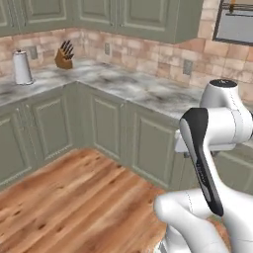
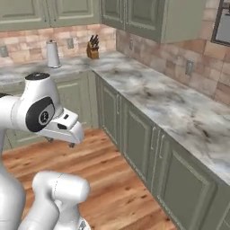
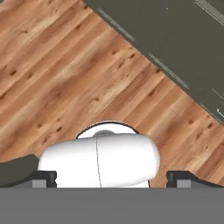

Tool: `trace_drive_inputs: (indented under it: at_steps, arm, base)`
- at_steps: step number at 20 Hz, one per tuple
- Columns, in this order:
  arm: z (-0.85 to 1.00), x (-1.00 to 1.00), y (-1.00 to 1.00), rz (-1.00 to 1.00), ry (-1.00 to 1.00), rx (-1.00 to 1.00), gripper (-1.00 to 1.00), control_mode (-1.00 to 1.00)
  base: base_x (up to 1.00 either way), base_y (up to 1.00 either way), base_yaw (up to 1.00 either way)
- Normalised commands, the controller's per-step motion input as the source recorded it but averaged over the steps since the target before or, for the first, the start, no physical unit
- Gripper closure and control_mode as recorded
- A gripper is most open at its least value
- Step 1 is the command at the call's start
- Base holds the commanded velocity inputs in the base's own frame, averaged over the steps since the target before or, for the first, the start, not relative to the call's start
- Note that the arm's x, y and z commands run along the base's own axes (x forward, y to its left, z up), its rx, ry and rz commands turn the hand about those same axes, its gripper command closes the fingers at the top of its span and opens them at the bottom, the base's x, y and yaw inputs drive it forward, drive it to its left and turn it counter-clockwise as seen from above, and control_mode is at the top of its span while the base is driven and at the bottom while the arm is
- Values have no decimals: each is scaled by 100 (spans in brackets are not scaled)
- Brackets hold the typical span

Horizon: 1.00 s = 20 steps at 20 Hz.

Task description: Place the sponge inside the microwave to prepare for sanitizing.

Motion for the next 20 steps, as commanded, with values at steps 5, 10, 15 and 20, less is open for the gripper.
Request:
trace_drive_inputs:
  at_steps: [5,10,15,20]
  arm:
    - [0,0,0,0,0,0,-100,100]
    - [0,0,0,0,0,0,-100,100]
    - [0,0,0,0,0,0,-100,100]
    - [0,0,0,0,0,0,-100,100]
  base:
    - [0,-20,-95]
    - [0,-24,-94]
    - [0,-26,-92]
    - [3,-23,-89]
